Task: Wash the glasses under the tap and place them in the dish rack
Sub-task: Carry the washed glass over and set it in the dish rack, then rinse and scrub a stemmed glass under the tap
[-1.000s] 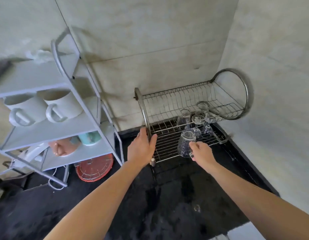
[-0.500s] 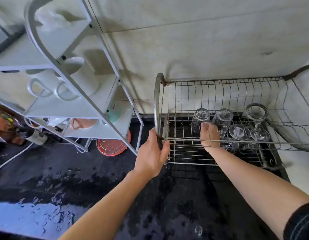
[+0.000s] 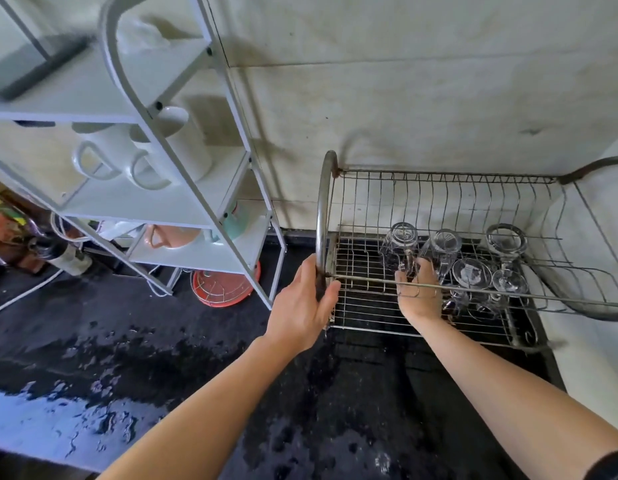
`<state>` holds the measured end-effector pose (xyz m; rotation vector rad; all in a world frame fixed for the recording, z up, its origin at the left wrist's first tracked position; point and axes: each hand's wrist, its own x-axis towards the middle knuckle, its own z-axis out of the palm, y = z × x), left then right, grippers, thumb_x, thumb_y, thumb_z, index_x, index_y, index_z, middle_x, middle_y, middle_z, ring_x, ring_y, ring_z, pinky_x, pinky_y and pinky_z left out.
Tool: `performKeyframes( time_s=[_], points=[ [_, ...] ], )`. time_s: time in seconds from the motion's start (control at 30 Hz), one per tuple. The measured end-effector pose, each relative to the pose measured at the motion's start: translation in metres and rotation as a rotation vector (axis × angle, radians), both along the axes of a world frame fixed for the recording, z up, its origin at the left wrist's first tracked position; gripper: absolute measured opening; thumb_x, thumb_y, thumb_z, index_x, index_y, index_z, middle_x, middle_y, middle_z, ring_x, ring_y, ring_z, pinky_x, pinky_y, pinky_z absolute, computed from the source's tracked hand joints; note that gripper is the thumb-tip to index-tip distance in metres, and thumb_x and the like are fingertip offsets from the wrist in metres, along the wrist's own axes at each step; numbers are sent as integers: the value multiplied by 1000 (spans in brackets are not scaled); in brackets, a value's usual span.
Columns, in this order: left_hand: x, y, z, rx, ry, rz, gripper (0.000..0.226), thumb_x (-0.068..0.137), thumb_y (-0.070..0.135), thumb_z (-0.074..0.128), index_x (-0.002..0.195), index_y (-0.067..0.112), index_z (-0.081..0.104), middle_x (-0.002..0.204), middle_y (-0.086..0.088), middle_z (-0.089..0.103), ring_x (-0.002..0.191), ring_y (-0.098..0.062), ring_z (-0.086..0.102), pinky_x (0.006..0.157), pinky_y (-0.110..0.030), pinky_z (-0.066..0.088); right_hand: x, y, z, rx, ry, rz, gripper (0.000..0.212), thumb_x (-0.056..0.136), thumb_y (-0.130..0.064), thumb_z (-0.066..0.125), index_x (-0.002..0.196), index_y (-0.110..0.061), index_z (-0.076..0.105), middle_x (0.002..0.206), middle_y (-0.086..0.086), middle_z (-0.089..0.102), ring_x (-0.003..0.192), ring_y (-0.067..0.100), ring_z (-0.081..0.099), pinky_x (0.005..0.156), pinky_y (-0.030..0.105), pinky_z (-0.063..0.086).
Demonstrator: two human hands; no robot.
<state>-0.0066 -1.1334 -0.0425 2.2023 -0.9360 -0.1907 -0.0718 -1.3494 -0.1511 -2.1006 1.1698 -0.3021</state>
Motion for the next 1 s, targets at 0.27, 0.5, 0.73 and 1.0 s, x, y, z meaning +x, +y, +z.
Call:
performKeyframes(
  time_s=[0.27, 0.5, 0.73, 1.0],
  points=[
    [12, 107, -8, 257, -9, 80, 25, 97, 37, 45, 109, 18, 57, 105, 2, 57, 88, -23, 59, 76, -36, 48, -35, 111, 18, -80, 61, 167, 29, 93, -37, 55, 119, -23, 57, 110, -10, 67, 92, 16, 66, 74, 32, 48],
    [49, 297, -7, 354, -26, 306, 22, 96, 31, 46, 105, 16, 58, 101, 0, 55, 89, -27, 58, 74, -35, 45, 12, 281, 29, -68, 35, 440, 23, 90, -36, 59, 110, -25, 61, 100, -13, 67, 86, 13, 65, 78, 33, 51],
    [77, 500, 19, 396, -34, 535, 21, 96, 31, 45, 106, 16, 57, 104, -4, 57, 91, -28, 58, 75, -36, 46, 110, 474, 66, -66, -29, 792, 25, 89, -32, 61, 110, -20, 62, 99, -10, 66, 92, 18, 63, 84, 36, 49],
    [71, 670, 19, 322, 68, 878, 23, 98, 28, 46, 113, 16, 59, 113, -3, 60, 97, -21, 59, 84, -32, 51, 197, 657, 83, -87, 4, 1155, 28, 90, -36, 58, 115, -22, 60, 107, -7, 65, 95, 18, 61, 83, 34, 49]
  ],
)
